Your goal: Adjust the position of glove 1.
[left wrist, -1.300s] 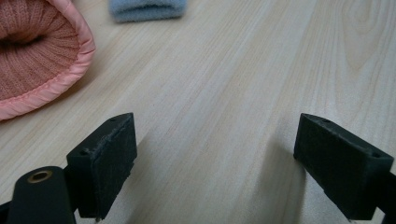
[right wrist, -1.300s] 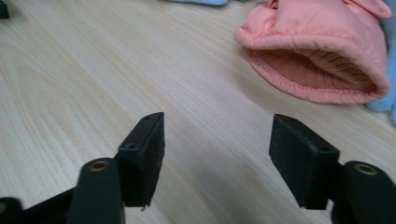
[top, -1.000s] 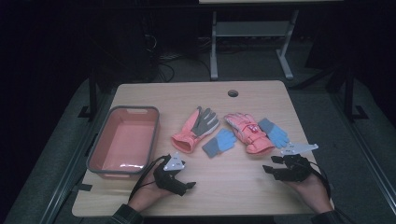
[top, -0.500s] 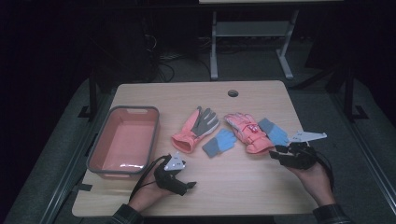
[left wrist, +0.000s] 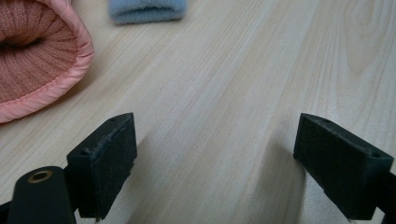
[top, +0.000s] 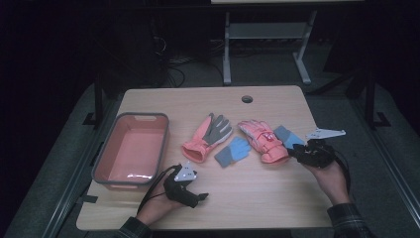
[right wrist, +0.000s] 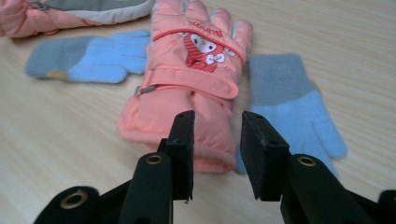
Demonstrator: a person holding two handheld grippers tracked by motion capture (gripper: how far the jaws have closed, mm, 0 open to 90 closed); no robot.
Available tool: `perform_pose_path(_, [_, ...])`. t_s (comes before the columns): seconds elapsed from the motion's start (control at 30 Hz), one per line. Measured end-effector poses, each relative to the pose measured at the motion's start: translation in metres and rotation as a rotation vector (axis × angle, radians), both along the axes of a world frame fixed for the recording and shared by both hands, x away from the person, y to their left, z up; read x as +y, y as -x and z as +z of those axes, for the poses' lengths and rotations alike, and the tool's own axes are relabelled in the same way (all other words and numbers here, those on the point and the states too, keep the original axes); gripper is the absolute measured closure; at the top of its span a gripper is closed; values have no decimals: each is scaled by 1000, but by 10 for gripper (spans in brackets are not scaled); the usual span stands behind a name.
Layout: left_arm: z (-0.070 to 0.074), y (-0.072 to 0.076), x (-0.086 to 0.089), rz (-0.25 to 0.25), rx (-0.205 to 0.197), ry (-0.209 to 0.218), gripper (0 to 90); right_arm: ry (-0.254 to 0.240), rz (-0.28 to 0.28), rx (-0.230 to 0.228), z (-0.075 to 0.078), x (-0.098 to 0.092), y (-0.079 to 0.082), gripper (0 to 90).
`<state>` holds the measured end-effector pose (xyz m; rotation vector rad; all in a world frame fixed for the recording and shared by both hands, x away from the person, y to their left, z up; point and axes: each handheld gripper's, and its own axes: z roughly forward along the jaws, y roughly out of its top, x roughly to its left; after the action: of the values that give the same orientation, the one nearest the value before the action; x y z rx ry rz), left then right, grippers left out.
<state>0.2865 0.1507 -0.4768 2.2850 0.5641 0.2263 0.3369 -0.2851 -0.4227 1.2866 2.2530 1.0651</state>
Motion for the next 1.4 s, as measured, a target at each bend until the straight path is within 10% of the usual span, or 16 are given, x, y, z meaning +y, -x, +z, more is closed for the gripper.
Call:
perform_pose_path(0.93, [0, 0, 0, -2, -2, -1, 125, 57, -88, 69, -44, -16, -60, 681])
perform_pose_path(1.4, [0, 0, 0, -2, -2, -1, 126, 49, -101, 81, -45, -19, -60, 898])
